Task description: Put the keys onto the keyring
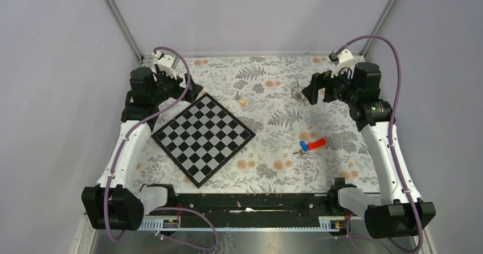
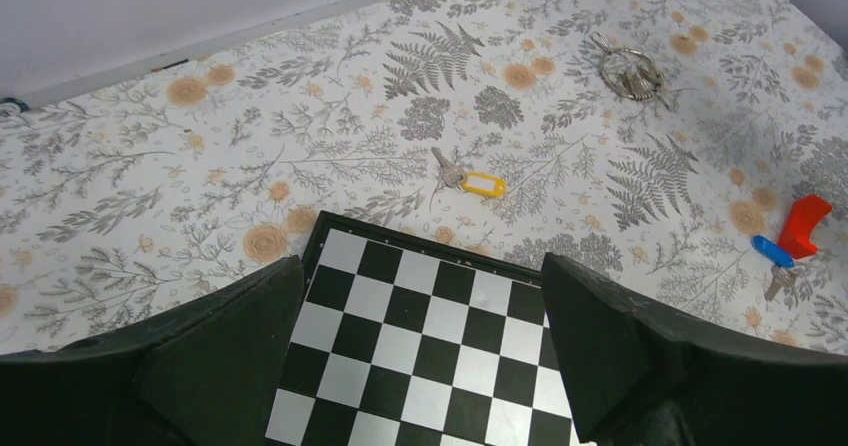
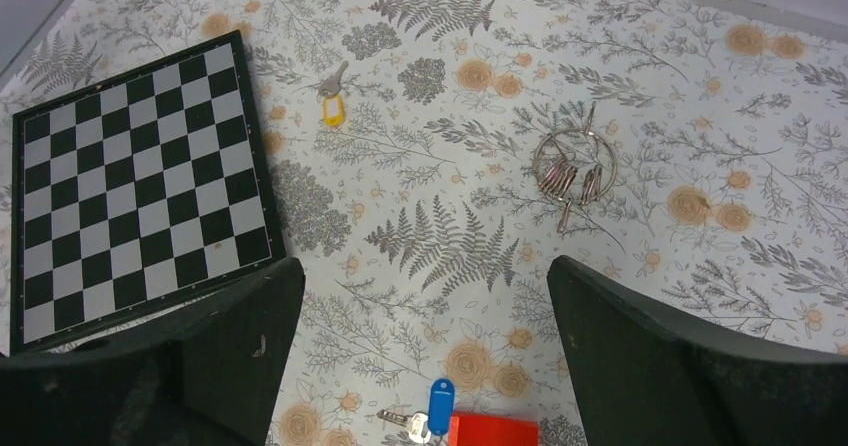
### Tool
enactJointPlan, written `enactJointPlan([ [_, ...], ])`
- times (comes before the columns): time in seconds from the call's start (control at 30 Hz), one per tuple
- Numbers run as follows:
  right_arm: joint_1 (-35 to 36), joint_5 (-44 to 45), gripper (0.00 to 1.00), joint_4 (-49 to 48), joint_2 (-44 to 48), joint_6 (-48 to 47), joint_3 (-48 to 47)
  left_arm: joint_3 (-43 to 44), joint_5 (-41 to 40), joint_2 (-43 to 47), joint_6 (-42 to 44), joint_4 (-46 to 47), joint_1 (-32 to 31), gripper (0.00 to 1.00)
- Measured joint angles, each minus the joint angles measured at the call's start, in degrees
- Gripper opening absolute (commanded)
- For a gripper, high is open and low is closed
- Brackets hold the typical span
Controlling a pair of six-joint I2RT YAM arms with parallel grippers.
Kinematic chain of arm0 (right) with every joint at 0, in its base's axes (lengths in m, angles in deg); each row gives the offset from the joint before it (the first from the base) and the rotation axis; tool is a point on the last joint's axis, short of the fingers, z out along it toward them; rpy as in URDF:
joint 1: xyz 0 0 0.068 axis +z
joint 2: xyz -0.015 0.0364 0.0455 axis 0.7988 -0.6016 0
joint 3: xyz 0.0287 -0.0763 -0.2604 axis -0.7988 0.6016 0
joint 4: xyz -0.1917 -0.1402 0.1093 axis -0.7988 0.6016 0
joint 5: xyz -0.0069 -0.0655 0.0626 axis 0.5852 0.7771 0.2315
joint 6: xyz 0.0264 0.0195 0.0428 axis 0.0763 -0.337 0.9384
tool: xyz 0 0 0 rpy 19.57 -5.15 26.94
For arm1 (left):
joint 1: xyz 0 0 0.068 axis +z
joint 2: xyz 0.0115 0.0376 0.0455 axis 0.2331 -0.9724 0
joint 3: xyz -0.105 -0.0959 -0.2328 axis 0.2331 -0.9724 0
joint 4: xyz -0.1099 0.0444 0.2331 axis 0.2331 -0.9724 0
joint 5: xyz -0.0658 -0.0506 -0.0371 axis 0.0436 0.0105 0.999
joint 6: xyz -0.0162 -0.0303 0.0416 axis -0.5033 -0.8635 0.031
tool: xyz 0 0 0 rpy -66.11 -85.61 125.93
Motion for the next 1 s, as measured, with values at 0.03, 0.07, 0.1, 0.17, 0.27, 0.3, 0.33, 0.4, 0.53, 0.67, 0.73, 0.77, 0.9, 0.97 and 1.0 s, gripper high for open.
enactJointPlan([
  [0.03, 0.00, -0.17, 0.99, -0.11, 0.00, 0.00, 0.33, -0.24, 0.33, 0.00, 0.02, -0.09, 0.00, 0.99],
  [0.07, 0.00, -0.31, 0.99, -0.17, 0.00, 0.00, 0.61, -0.35, 0.50, 0.00, 0.00, -0.31, 0.00, 0.99],
  [0.1, -0.02, -0.31, 0.99, -0.42, 0.00, 0.02, 0.98, -0.46, 0.63, 0.00, 0.00, -0.55, -0.02, 0.99],
  [0.17, 0.00, -0.20, 0.99, -0.96, 0.00, 0.02, 1.77, -0.52, 0.63, 0.00, 0.00, -0.94, 0.00, 0.99],
  [0.27, 0.00, 0.72, 0.99, -1.75, 0.00, 0.02, 2.97, -0.52, 0.66, -0.02, 0.00, -1.62, 0.00, 0.99],
  [0.3, 0.00, 1.07, 0.99, -2.14, -0.02, 0.02, 3.48, -0.52, 0.68, -0.07, -0.02, -1.81, 0.00, 0.99],
  [0.33, 0.00, 1.70, 0.99, -2.47, -0.04, 0.00, 3.96, -0.52, 0.68, -0.15, -0.02, -2.10, 0.00, 0.99],
  [0.4, -0.02, 3.04, 0.99, -3.02, -0.46, -0.07, 4.79, -0.52, 0.74, -0.57, -0.02, -2.45, 0.00, 0.99],
  [0.53, -0.02, 9.01, 0.99, -5.35, -3.91, -0.31, 5.38, -0.50, 0.68, -2.23, -0.04, -3.41, -0.02, 0.99],
  [0.67, -0.02, 13.97, 0.99, -7.58, -12.83, -1.55, 4.57, -0.48, 0.70, -4.33, -0.09, -4.48, 0.00, 0.99],
  [0.73, -0.07, 14.86, 0.99, -6.86, -18.91, -2.25, 2.58, -0.46, 0.79, -5.40, -0.17, -4.98, 0.00, 0.99],
  [0.77, -0.07, 15.37, 0.99, -5.90, -22.58, -2.71, 0.72, -0.42, 0.92, -5.79, -0.26, -5.18, 0.00, 0.99],
  [0.9, -0.07, 16.50, 0.88, -2.49, -36.24, -4.48, -7.63, -0.35, 1.86, -6.93, -0.55, -5.55, -0.02, 0.99],
  [0.97, -0.09, 16.68, 0.84, -1.27, -40.83, -4.96, -10.29, -0.33, 1.99, -7.21, -0.61, -5.60, -0.09, 0.99],
  [1.0, -0.11, 16.63, 0.81, -0.81, -42.69, -5.16, -11.23, -0.28, 1.97, -7.34, -0.66, -5.64, -0.13, 0.99],
])
